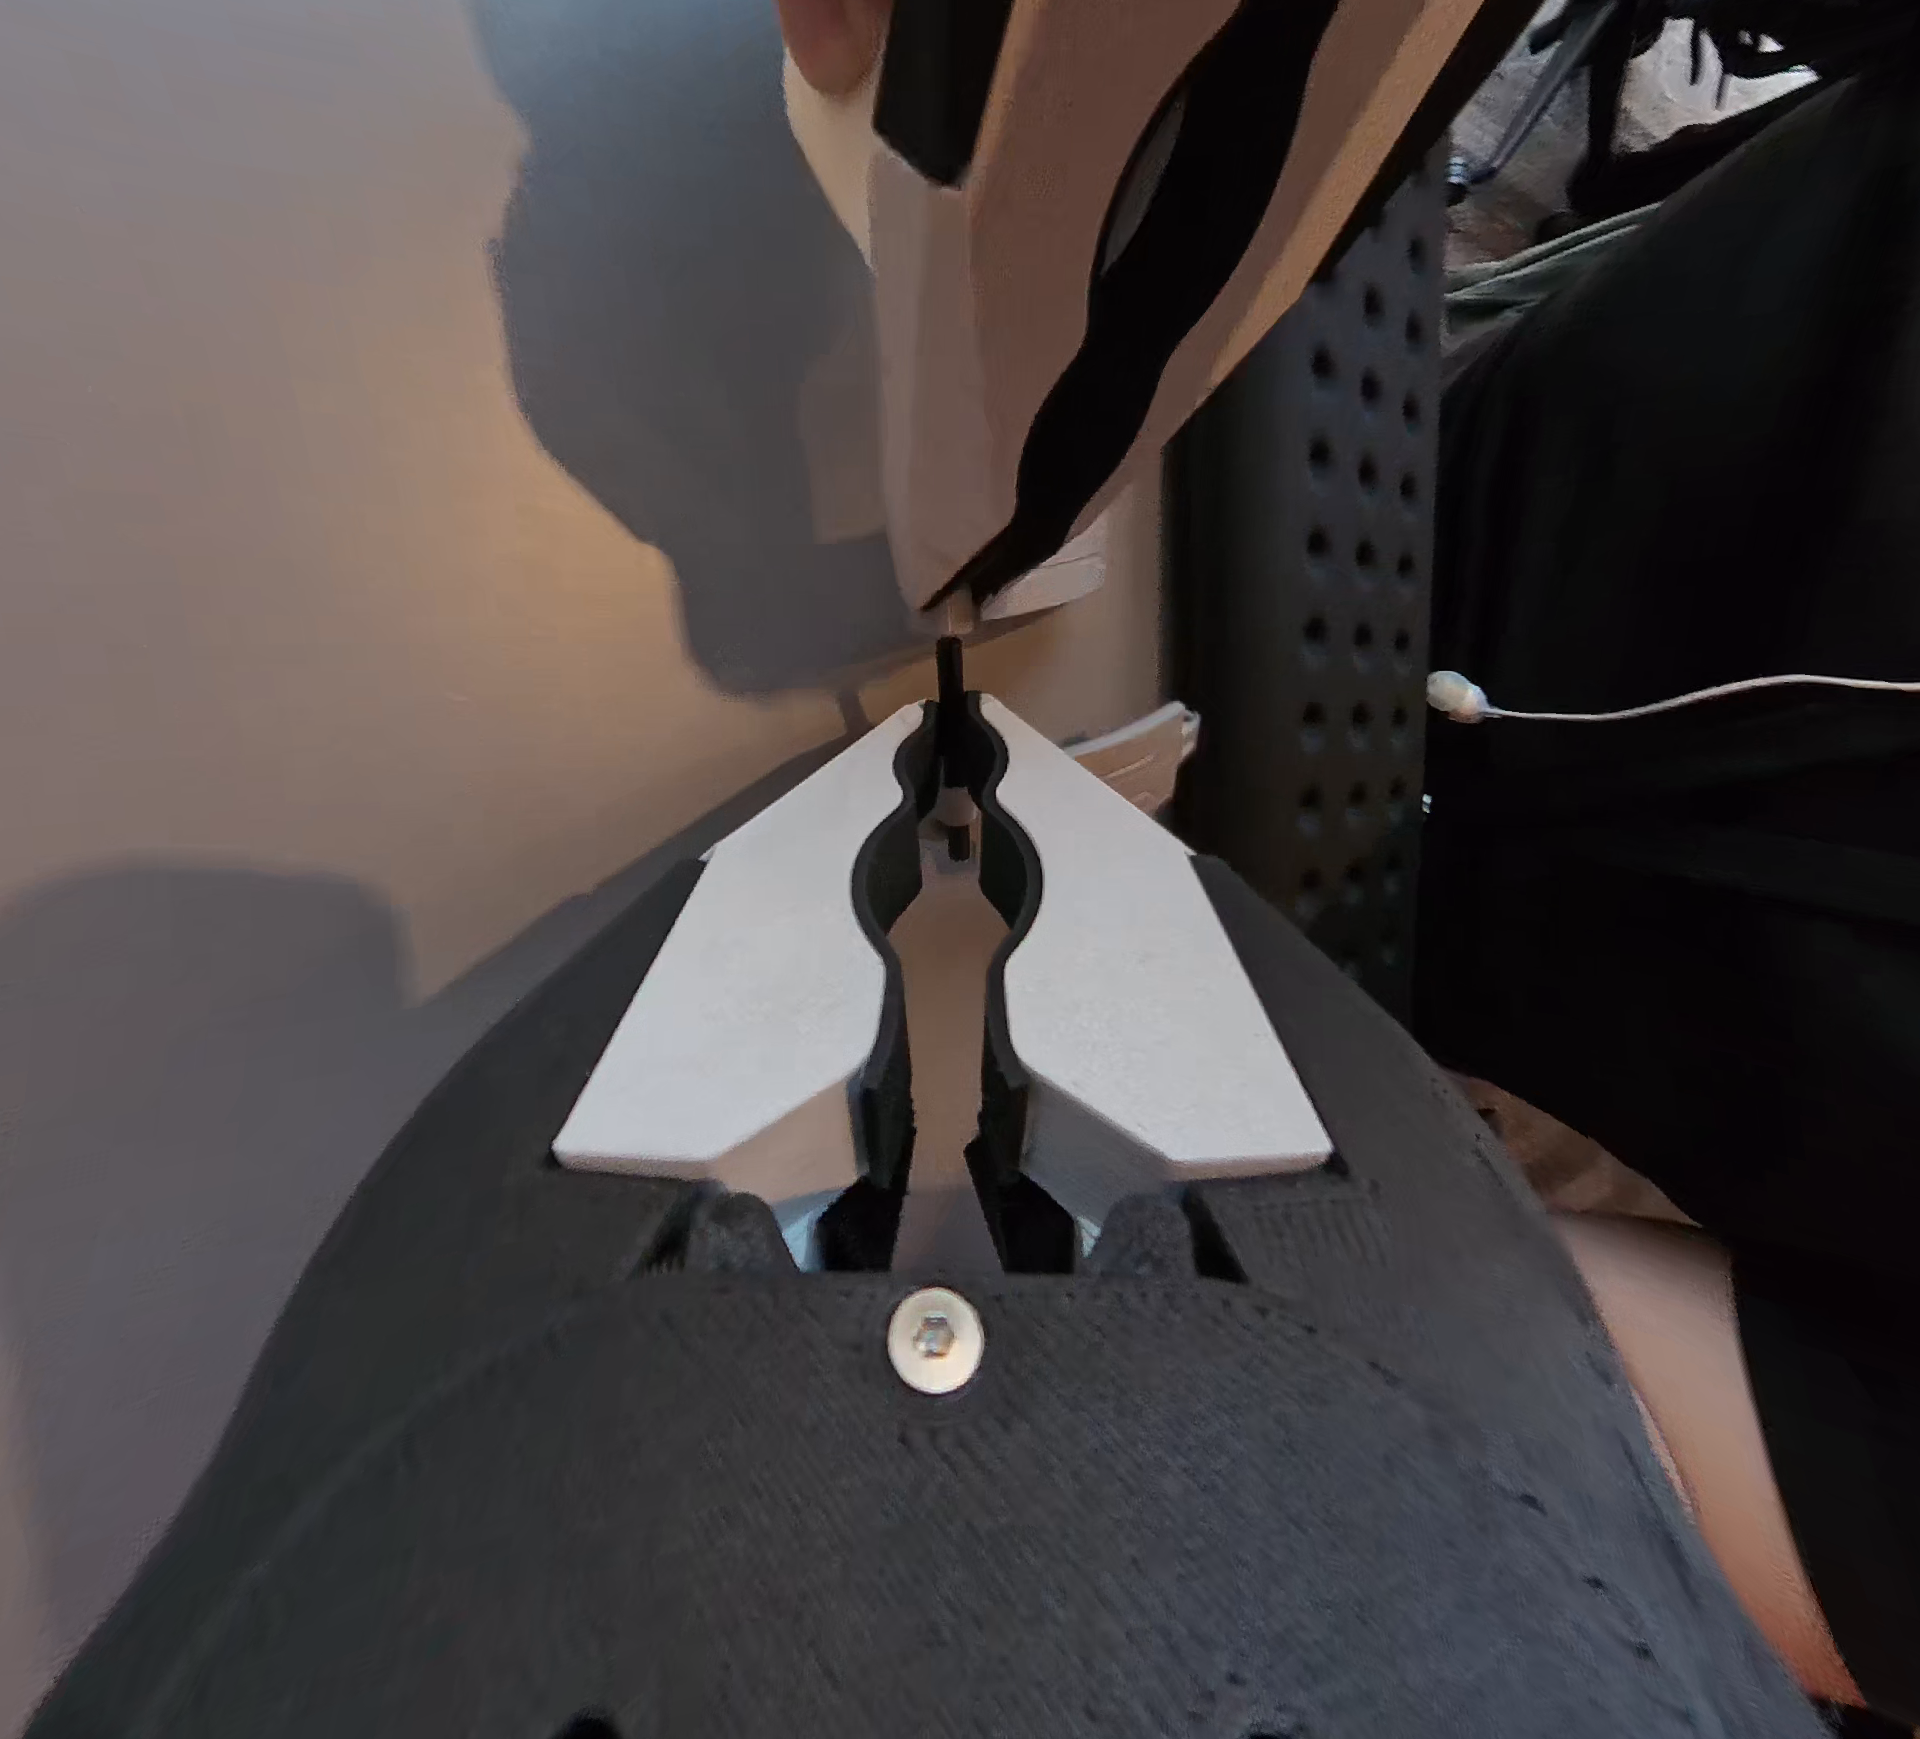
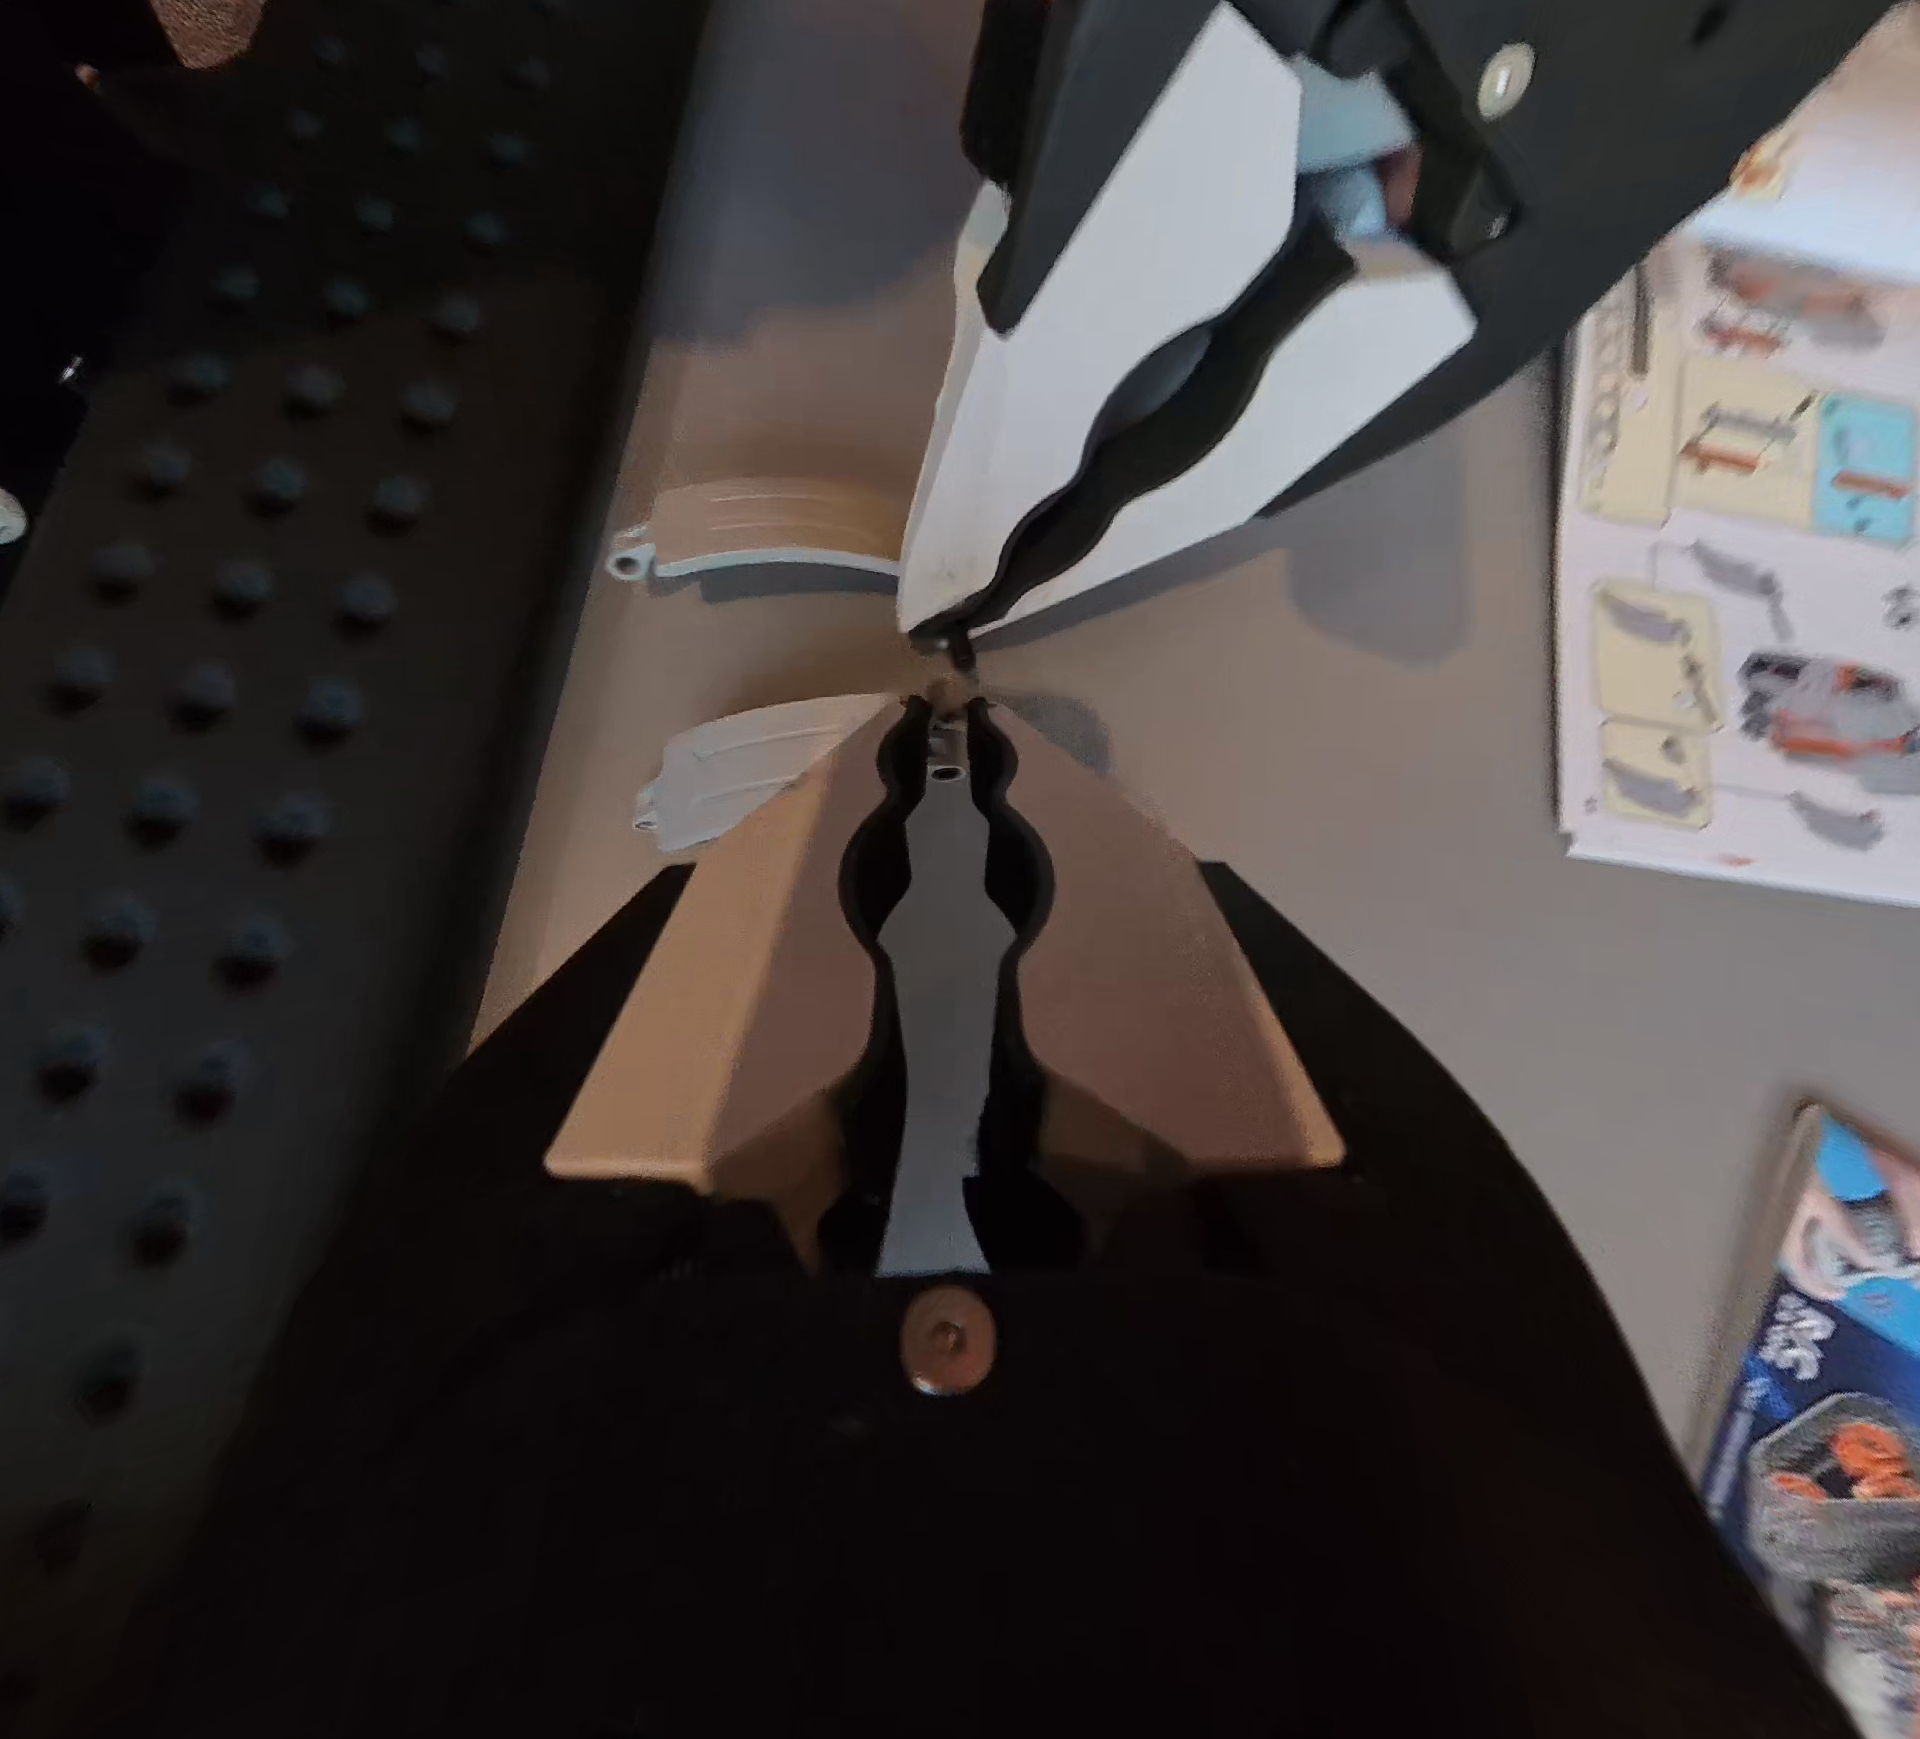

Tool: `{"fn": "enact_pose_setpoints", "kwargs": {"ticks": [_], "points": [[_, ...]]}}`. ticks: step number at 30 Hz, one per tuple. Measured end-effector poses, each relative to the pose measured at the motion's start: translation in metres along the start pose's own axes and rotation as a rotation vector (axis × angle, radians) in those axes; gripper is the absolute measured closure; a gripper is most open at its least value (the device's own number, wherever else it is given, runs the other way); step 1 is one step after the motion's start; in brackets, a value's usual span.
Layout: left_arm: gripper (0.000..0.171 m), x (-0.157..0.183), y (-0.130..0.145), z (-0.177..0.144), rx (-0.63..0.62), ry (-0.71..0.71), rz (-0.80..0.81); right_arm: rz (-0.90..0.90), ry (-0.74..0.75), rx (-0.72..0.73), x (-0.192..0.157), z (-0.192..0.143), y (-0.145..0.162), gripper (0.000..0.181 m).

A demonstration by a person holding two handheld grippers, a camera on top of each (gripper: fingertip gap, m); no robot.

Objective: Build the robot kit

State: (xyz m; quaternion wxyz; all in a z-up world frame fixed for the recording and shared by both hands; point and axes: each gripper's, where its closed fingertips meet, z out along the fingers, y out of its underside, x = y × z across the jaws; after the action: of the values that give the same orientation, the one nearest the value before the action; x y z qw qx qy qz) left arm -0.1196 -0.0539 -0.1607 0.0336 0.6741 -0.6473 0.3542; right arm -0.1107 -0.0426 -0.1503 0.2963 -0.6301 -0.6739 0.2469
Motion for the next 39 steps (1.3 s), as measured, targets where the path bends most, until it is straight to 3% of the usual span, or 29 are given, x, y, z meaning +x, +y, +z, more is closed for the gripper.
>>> {"fn": "enact_pose_setpoints", "kwargs": {"ticks": [7, 11, 13, 17, 22, 25, 30, 31, 33, 35, 36, 39], "points": [[0.169, -0.013, -0.001, 0.0, 0.026, -0.026, -0.036, 0.211, -0.106, 0.03, 0.005, -0.003, 0.021, 0.176], [0.149, -0.02, -0.001, 0.0, 0.035, -0.048, -0.051, 0.243, -0.139, 0.029, 0.005, -0.003, 0.03, 0.176], [0.15, -0.022, -0.003, -0.004, 0.058, -0.057, -0.056, 0.243, -0.152, 0.034, 0.003, -0.002, 0.031, 0.176], [0.155, -0.016, -0.016, -0.014, 0.139, -0.05, -0.019, 0.242, -0.159, 0.044, 0.003, -0.002, 0.031, 0.175], [0.156, -0.014, -0.054, -0.048, 0.359, -0.22, 0.131, 0.235, -0.164, 0.055, 0.003, -0.003, 0.032, 0.176], [0.141, -0.012, -0.078, -0.08, 0.54, -0.37, 0.249, 0.226, -0.164, 0.059, 0.003, -0.004, 0.032, 0.176], [0.119, -0.01, -0.094, -0.113, 0.743, -0.559, 0.343, 0.22, -0.158, 0.059, 0.003, -0.005, 0.033, 0.176], [0.117, -0.01, -0.096, -0.118, 0.793, -0.579, 0.344, 0.22, -0.157, 0.058, 0.003, -0.005, 0.033, 0.176], [0.085, -0.01, -0.103, -0.128, 0.915, -0.567, 0.293, 0.221, -0.156, 0.058, 0.003, -0.006, 0.034, 0.176], [0.076, -0.014, -0.102, -0.13, 0.94, -0.52, 0.232, 0.224, -0.157, 0.059, 0.003, -0.006, 0.034, 0.176], [0.076, -0.016, -0.1, -0.131, 0.933, -0.529, 0.238, 0.225, -0.157, 0.059, 0.003, -0.006, 0.035, 0.176], [0.118, -0.016, -0.095, -0.14, 0.943, -0.609, 0.318, 0.226, -0.159, 0.06, 0.003, -0.006, 0.035, 0.176]]}}
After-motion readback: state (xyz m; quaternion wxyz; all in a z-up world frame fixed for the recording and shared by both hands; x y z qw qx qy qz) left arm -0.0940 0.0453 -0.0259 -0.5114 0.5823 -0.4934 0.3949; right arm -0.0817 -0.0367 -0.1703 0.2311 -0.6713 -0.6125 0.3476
